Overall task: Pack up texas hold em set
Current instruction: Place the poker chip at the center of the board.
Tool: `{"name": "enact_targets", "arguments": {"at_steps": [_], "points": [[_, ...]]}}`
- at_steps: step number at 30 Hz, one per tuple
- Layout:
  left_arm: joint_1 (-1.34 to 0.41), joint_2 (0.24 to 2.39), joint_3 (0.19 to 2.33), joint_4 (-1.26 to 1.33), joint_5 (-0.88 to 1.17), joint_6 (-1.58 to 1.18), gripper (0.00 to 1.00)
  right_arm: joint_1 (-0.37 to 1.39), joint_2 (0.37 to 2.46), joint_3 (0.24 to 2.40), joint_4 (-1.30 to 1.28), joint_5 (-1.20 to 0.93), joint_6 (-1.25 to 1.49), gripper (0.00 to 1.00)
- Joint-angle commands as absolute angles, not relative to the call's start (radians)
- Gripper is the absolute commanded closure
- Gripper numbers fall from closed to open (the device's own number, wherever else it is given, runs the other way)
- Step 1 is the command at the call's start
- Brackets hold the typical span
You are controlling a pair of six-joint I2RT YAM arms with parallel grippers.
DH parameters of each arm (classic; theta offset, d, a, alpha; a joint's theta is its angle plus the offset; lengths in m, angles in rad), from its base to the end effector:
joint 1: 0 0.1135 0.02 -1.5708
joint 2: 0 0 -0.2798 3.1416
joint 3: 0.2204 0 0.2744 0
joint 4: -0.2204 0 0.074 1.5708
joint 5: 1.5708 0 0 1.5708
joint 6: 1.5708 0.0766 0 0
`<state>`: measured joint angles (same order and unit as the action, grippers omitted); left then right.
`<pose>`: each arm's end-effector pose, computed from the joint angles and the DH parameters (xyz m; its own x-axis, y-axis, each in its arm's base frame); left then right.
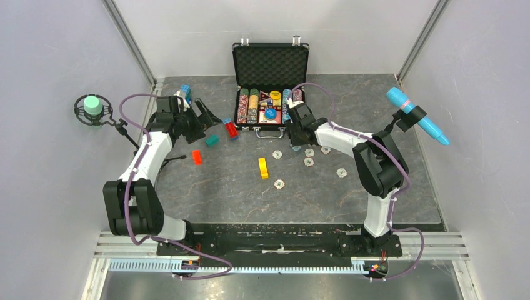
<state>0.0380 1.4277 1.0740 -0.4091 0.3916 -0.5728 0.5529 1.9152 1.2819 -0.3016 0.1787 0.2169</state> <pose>0.3576 -0.0157 0.2539 -0.7106 -0.5283 -0.4646 -0.1720 0.7708 -0.6134 0.3940 0.2271 0.1466 -0.7605 -0.2204 -0.6108 -0.2696 0.9629 -0.0119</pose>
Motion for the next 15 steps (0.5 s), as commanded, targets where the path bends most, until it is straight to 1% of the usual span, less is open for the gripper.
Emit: {"name": "enact_targets", "arguments": {"at_steps": [1,15], "points": [[0.036,1.427,1.081,-0.379,0.411,-0.594,0.0,0.559,1.925,1.332,-0.279,0.175,0.222,0.57],[0.032,1.433,1.081,-0.379,0.413,-0.593,0.0,0.561,1.943,1.329,-0.287,0.186,0.22,0.56]]}}
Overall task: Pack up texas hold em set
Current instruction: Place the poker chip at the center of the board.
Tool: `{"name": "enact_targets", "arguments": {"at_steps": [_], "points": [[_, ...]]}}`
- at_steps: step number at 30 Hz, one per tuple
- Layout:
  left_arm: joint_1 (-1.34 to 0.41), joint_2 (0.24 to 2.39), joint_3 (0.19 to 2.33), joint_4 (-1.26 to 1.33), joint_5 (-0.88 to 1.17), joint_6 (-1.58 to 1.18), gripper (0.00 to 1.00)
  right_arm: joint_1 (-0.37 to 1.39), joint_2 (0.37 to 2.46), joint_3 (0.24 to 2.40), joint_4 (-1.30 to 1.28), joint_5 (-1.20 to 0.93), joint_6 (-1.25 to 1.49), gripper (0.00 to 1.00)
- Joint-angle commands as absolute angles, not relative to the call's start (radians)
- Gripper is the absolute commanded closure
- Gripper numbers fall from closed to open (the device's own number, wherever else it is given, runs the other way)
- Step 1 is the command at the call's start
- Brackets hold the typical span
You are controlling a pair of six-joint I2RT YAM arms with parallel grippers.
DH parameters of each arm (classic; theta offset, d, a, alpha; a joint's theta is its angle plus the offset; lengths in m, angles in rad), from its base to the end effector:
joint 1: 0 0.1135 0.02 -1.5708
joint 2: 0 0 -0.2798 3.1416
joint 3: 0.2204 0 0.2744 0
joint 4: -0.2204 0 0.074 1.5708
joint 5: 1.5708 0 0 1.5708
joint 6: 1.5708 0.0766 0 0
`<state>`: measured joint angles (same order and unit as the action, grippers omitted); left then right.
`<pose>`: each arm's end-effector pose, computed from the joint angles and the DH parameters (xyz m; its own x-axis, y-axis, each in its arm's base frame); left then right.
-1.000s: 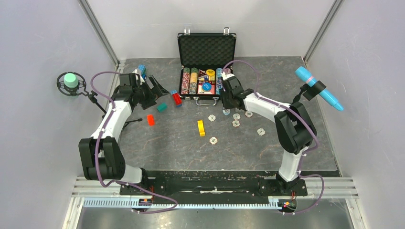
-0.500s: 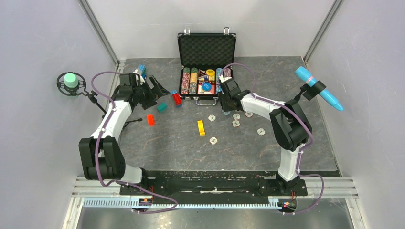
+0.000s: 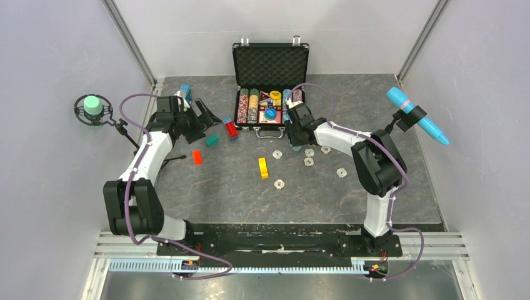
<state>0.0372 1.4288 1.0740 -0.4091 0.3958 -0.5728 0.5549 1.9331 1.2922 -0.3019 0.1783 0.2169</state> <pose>0.3577 -0.0162 0.2536 -0.7131 -0.5270 -0.4623 -0.1697 0.7696 -0.6155 0.3960 0.2295 0.1422 -0.7642 -0.2245 -0.6046 -0.2718 0.9622 -0.0137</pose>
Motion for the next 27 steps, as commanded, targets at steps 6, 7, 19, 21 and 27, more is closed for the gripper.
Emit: {"name": "enact_targets", "arguments": {"at_steps": [6,7,19,21,27], "points": [[0.033,1.433,1.081,-0.378,0.413,-0.594,0.0,0.562,1.945,1.327,-0.286,0.186,0.218,0.53],[0.032,1.434,1.081,-0.379,0.413,-0.592,0.0,0.561,1.945,1.327,-0.287,0.187,0.218,0.52],[0.033,1.435,1.081,-0.379,0.414,-0.592,0.0,0.561,1.948,1.318,-0.288,0.192,0.22,0.43],[0.033,1.435,1.081,-0.379,0.414,-0.592,0.0,0.561,1.949,1.32,-0.288,0.19,0.22,0.41],[0.032,1.435,1.082,-0.378,0.416,-0.59,0.0,0.561,1.966,1.318,-0.292,0.175,0.22,0.4]]}}
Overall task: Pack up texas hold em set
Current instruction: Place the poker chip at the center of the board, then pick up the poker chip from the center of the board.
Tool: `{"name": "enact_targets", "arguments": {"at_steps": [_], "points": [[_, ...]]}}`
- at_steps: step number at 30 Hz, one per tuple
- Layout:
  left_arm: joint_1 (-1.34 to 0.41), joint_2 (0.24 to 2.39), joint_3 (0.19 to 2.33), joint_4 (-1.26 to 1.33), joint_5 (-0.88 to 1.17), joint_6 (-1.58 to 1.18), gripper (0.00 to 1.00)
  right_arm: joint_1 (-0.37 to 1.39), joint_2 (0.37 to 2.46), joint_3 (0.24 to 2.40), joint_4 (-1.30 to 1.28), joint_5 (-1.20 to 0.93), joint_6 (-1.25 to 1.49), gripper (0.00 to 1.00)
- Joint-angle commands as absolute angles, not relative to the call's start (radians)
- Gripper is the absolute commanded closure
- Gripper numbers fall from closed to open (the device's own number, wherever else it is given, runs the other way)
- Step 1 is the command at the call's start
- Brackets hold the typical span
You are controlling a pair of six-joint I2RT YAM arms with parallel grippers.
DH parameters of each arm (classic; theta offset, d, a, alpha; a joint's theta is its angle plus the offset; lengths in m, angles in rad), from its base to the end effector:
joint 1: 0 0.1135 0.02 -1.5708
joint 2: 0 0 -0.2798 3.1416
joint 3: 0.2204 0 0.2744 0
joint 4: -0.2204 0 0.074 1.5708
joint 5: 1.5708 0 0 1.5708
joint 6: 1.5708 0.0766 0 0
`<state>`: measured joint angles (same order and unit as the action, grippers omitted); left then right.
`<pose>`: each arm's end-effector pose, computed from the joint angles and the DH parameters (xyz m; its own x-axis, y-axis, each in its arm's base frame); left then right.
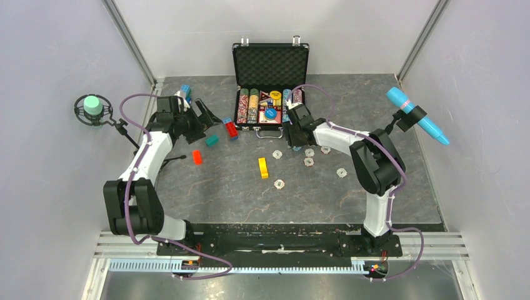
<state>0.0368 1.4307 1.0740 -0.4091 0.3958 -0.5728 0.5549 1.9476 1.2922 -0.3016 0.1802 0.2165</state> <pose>0.3579 -0.0164 0.2530 -0.7142 -0.5267 -0.4609 -0.1705 0.7697 -0.6153 0.3964 0.2295 0.1359 -0.7711 -0.2293 -0.5940 -0.2713 0.9623 -0.0194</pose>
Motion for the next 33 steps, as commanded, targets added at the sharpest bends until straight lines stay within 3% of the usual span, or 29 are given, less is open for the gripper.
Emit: {"name": "enact_targets", "arguments": {"at_steps": [1,7,21,33], "points": [[0.031,1.436,1.081,-0.379,0.416,-0.59,0.0,0.562,1.968,1.315,-0.293,0.175,0.218,0.4],[0.032,1.437,1.081,-0.379,0.418,-0.59,0.0,0.563,1.983,1.303,-0.3,0.179,0.215,0.41],[0.031,1.433,1.081,-0.379,0.417,-0.588,0.0,0.564,1.988,1.288,-0.312,0.182,0.208,0.55],[0.032,1.43,1.081,-0.379,0.416,-0.587,0.0,0.566,1.9,1.241,-0.224,0.161,0.207,0.6]]}}
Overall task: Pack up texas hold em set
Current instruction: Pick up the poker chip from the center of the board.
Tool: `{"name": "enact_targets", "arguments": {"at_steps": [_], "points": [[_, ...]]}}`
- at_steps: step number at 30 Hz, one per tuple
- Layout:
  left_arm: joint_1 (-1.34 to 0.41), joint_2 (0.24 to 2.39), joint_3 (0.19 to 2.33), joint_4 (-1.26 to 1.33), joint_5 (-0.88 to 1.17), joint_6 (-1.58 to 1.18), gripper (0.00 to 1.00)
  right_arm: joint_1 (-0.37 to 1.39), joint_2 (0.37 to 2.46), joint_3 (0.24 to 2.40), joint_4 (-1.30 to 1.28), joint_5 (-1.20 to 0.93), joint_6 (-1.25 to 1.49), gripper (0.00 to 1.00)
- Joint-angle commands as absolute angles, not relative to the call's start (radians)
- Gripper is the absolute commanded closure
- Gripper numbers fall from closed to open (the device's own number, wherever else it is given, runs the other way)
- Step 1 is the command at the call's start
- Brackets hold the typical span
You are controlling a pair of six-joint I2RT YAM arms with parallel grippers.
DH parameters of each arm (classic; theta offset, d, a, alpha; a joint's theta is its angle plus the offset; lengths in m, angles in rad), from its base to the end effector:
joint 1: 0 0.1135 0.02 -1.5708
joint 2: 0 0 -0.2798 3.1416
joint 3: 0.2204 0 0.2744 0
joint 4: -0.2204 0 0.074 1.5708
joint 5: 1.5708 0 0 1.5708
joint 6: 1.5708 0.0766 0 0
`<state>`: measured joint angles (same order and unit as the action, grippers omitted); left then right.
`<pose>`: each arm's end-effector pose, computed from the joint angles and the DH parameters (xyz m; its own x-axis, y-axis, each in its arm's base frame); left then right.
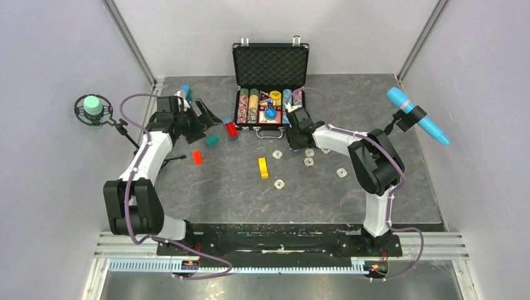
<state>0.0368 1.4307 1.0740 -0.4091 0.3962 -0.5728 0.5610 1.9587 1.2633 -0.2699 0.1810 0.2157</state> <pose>0.3579 -0.0164 0.2530 -0.7144 -0.5266 -0.4608 -0.1703 0.7695 -0.6155 0.3925 0.2303 0.1242 -0.7735 -0.2374 -0.5877 -0.2775 0.9605 -0.0228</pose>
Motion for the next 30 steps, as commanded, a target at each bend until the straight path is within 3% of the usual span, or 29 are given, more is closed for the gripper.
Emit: {"name": "enact_targets", "arguments": {"at_steps": [1,20,30], "points": [[0.032,1.431,1.082,-0.379,0.416,-0.585,0.0,0.565,1.896,1.242,-0.219,0.148,0.202,0.6],[0.014,1.434,1.086,-0.379,0.41,-0.578,0.0,0.565,1.821,1.216,-0.23,0.11,0.127,0.6],[-0.174,1.431,1.06,-0.316,0.384,-0.652,0.0,0.565,1.742,1.199,-0.303,0.074,0.049,0.6]]}}
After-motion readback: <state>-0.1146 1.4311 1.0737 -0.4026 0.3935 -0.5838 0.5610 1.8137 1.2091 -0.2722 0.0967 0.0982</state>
